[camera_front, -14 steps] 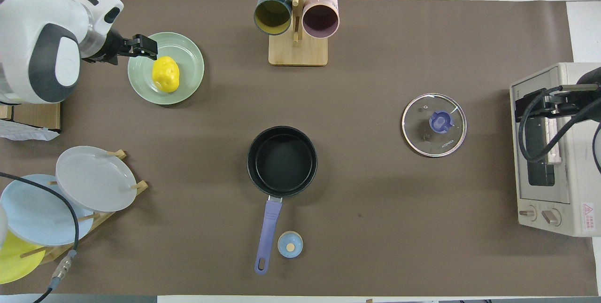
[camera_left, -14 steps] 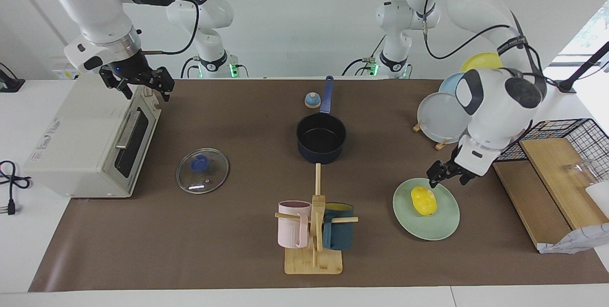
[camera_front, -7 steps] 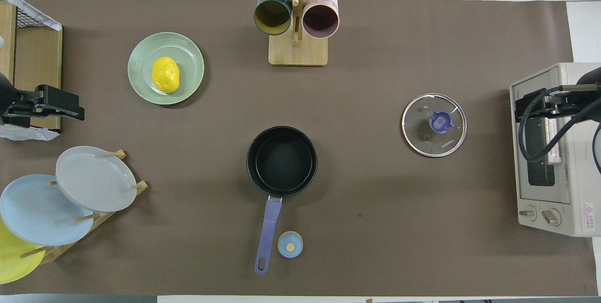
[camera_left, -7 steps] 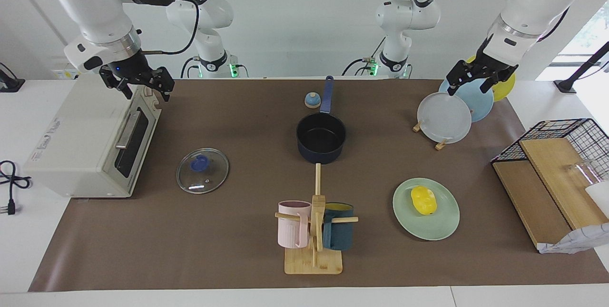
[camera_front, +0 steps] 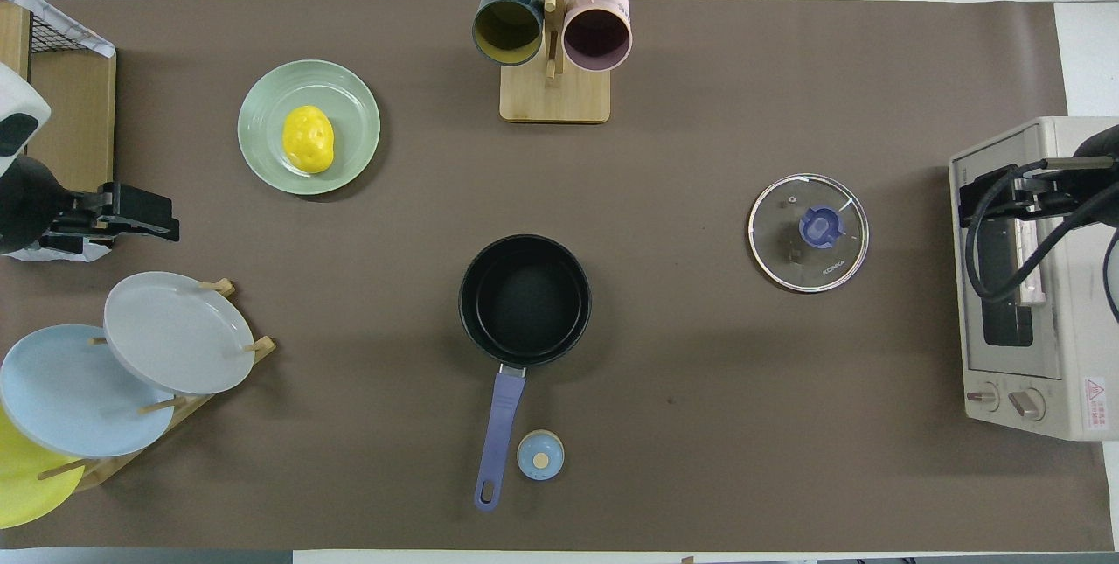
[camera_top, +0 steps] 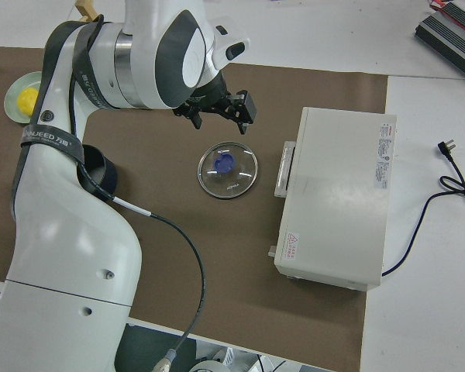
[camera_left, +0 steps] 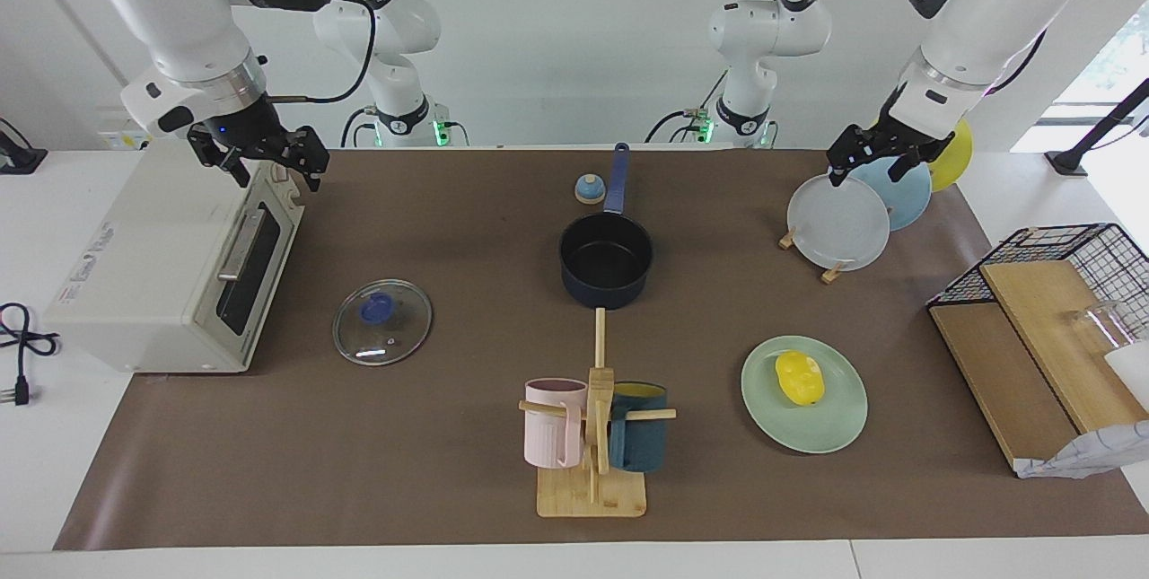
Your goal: Transfer potato from pot to plate
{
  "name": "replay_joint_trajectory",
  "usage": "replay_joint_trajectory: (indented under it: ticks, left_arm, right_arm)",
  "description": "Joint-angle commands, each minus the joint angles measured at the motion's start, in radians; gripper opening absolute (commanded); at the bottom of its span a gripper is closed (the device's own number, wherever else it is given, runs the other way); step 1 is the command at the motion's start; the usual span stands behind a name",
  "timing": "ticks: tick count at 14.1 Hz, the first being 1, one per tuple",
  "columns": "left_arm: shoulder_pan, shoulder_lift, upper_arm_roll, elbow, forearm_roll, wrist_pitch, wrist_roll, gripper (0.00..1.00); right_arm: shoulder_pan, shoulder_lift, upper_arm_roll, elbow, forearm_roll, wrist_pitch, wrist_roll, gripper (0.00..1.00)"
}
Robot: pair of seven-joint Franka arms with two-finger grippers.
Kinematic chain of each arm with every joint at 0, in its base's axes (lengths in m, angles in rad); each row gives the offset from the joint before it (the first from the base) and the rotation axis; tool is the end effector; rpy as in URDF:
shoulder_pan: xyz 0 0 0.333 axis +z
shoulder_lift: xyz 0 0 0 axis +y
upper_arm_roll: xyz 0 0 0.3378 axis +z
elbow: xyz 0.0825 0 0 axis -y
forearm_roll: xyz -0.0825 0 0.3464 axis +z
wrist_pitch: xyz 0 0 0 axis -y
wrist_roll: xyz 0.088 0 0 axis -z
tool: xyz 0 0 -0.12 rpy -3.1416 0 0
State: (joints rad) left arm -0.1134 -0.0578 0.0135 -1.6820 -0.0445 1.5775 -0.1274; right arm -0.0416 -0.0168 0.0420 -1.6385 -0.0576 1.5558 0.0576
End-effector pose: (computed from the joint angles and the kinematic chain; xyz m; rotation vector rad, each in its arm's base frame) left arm 0.4925 -0.0545 0.6150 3.1006 0.0446 -0.0799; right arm 0.5069 -0.0066 0.6116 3.0786 -0.0865 -0.0989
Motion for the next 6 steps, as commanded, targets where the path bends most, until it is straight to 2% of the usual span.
replay_joint_trajectory:
  ticks: [1,6]
  left_arm:
    - [-0.009,0.038,-0.004,0.074,0.018,-0.039,-0.009,1.0]
    - [0.0,0.021,-0.004,0.071,0.018,-0.025,0.0,1.0]
  right_arm:
    - [-0.011,-0.014,0.004,-0.015,0.019,0.0,0.008,1.0]
    - [-0.011,-0.014,0.004,-0.015,0.019,0.0,0.01,1.0]
